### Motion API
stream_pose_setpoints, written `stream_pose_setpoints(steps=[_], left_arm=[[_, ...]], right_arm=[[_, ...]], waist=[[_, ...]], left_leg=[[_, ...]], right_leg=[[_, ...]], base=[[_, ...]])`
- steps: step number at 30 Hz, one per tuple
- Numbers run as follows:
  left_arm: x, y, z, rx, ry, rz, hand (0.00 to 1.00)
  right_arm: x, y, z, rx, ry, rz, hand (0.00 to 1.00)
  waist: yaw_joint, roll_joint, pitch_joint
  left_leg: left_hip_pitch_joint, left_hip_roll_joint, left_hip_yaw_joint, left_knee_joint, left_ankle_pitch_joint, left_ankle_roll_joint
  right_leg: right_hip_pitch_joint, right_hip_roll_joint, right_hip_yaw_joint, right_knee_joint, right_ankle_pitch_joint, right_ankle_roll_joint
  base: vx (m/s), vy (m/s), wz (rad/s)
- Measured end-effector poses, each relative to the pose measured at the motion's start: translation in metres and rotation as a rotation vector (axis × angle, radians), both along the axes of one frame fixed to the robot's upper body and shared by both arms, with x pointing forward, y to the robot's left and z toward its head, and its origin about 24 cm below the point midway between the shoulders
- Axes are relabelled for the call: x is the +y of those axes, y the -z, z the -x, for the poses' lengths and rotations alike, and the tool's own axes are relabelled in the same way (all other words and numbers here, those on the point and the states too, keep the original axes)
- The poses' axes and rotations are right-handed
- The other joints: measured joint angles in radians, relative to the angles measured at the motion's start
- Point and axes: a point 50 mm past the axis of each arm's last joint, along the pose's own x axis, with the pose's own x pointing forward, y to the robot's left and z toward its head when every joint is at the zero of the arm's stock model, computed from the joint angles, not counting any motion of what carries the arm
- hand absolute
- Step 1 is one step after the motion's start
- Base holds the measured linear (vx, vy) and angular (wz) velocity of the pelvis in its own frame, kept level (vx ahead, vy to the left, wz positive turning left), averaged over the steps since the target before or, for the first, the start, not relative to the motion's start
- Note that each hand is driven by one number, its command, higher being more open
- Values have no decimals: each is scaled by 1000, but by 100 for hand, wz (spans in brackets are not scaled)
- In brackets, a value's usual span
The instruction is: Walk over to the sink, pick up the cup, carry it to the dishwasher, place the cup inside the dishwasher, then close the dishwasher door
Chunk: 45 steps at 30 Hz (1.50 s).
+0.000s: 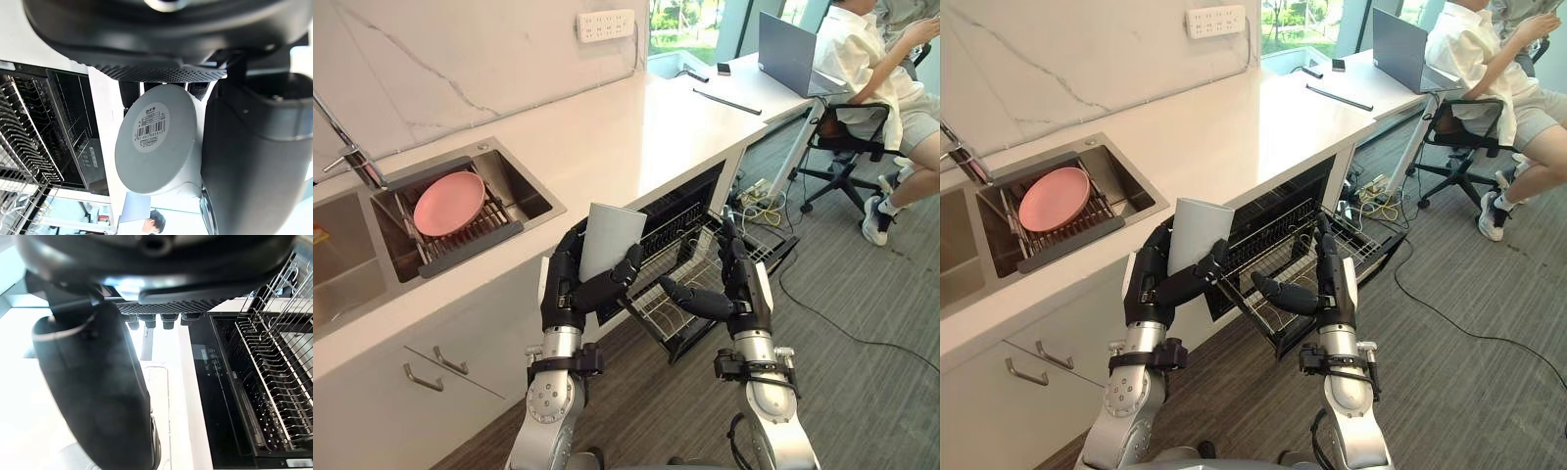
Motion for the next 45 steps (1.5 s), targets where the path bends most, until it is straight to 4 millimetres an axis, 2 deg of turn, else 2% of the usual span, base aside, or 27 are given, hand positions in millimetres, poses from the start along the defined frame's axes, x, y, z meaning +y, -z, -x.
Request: stream_pose_setpoints(steps=[8,12,16,22,25,31,45], left_arm=[[2,-4,0,-21,-14,-28,0],[3,-11,-5,-59,-28,-65,0],[13,-18,-14,-104,-93,-125,0],[17,-13,-16,-90,-129,-201,0],[16,-5,-18,-63,-126,-238,0],[13,-7,-22,-82,-121,-304,0],[-15,-8,-19,-131,-37,-387,0]], right_arm=[[-1,1,4,12,-32,-122,100],[-1,-5,4,-14,-39,-171,100],[1,-8,2,-33,-61,-210,100],[7,-15,-4,-66,-99,-248,100],[11,-16,-4,-71,-126,-260,100],[19,-22,-8,-95,-175,-292,100],[35,-22,-9,-76,-252,-372,100]], waist=[[-5,-1,-20],[-9,-2,-25],[-11,-2,-27],[-22,-8,-35],[-24,-14,-64],[-25,-16,-70],[-25,-18,-90]], left_leg=[[24,-9,6,-54,15,4],[27,-8,9,-58,16,4],[27,-7,24,-59,16,5],[27,-9,38,-71,23,10],[27,-11,39,-81,28,10],[32,-13,40,-91,36,11],[41,-17,40,-129,54,11]], right_leg=[[11,-3,5,-38,11,11],[15,1,8,-48,17,12],[16,2,24,-67,33,14],[13,1,38,-85,49,17],[11,2,38,-92,51,17],[11,1,39,-94,54,19],[7,1,39,-103,58,19]], base=[[10,9,-1],[-4,-1,-1],[-24,8,-12],[-13,5,-5],[0,0,0],[-11,-2,0],[0,0,0]])
